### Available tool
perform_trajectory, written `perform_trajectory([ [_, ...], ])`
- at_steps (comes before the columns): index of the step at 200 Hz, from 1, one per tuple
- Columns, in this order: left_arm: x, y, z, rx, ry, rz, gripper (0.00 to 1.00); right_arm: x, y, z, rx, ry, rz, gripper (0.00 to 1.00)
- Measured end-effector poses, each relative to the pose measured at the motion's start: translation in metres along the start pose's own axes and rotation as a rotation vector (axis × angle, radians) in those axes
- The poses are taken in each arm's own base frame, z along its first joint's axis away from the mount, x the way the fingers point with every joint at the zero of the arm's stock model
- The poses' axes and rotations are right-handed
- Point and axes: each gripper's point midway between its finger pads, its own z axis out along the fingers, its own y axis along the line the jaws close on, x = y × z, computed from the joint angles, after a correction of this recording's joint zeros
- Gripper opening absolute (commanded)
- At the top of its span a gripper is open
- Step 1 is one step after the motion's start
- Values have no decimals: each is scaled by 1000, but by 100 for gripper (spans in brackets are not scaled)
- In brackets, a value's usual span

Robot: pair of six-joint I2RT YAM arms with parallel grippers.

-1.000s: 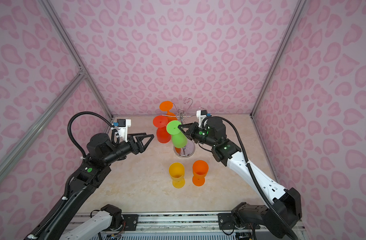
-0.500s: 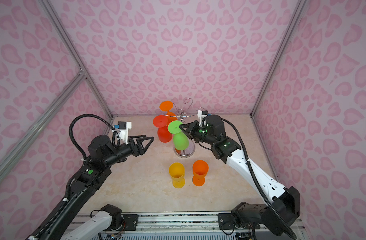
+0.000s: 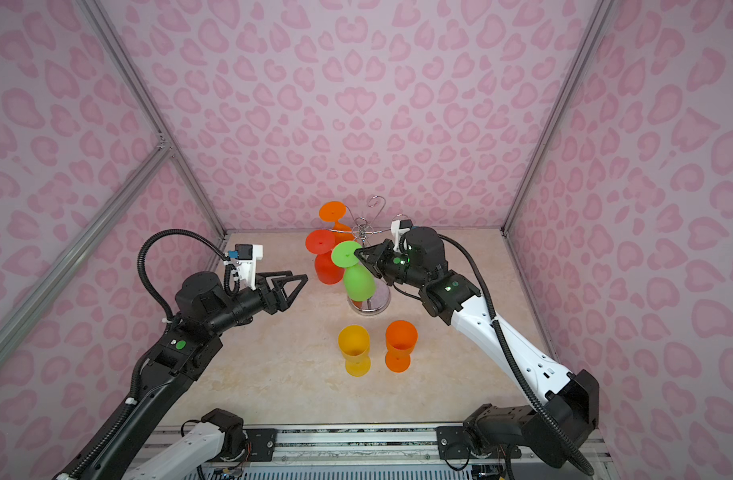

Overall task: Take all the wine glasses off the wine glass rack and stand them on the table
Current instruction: 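Close the right gripper on the green glass foot rim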

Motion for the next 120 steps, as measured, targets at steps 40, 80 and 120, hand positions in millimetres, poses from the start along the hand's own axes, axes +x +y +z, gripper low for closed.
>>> perform_trajectory([
  [40, 2, 1, -1, -1, 1, -1, 81, 2, 1, 0, 8, -10, -3, 0],
  [80, 3, 0, -5, 0, -7, 3, 81, 8, 4, 5, 16, -2, -6, 0],
  [120, 2, 1, -6, -3, -10, 5, 81, 12, 4, 5, 26, 2, -8, 0],
])
